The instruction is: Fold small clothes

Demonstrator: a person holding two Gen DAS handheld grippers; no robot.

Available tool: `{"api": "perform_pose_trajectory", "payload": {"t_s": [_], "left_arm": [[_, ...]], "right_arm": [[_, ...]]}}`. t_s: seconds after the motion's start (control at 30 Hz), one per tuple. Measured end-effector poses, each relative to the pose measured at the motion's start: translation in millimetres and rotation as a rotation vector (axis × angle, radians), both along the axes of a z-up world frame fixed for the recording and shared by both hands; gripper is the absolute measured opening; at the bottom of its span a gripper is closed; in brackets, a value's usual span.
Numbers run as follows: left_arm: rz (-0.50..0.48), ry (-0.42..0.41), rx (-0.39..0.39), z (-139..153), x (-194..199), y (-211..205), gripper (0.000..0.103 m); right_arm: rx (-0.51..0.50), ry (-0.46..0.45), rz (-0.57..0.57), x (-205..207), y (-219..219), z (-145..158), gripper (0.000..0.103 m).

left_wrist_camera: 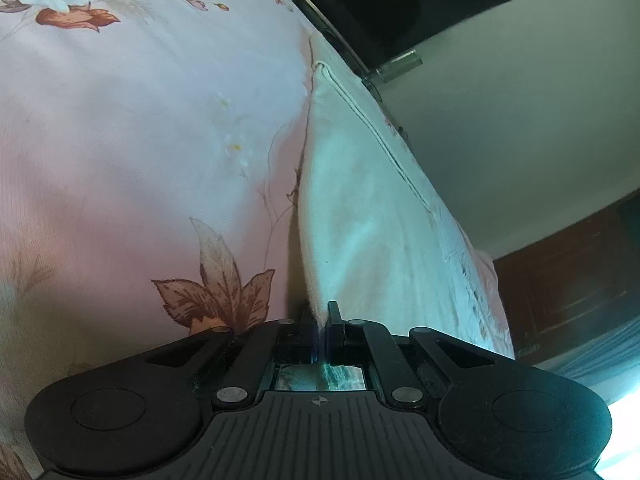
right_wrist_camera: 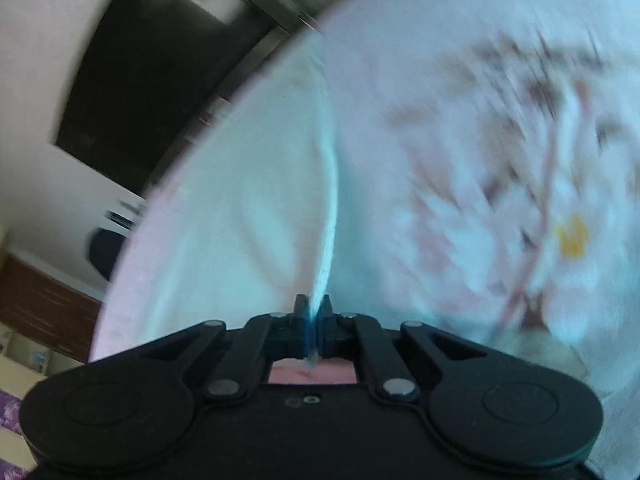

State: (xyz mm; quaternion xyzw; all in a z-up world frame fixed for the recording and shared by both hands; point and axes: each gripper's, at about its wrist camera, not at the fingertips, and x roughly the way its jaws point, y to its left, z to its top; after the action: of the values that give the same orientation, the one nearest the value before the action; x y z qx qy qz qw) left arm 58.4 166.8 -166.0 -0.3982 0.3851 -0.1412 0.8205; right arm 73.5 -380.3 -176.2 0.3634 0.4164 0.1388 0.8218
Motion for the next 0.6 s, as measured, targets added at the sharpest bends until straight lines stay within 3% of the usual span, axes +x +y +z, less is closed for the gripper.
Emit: {"api": "perform_pose_trajectory", "payload": {"t_s": [0.13,0.33,0.6], "left_arm": [[0.012,-0.042,-0.006,12.8,0.1,0.8,0.003],[0.026,-0.175,-0.008,65.0,34.5,8.9,0.003],[0.035,-0.282,0.04,129.2,145.7,6.9,0.003]], "right_arm": [[-0.009,-0.043,-0.014,-1.8,4.2,13.7,0.005],[-0.061,-0.221,-0.006,30.3,18.1,76.2,0.005],[-0.091,-0.369,0.002,126.1,19.7,145.1,0.005]]}}
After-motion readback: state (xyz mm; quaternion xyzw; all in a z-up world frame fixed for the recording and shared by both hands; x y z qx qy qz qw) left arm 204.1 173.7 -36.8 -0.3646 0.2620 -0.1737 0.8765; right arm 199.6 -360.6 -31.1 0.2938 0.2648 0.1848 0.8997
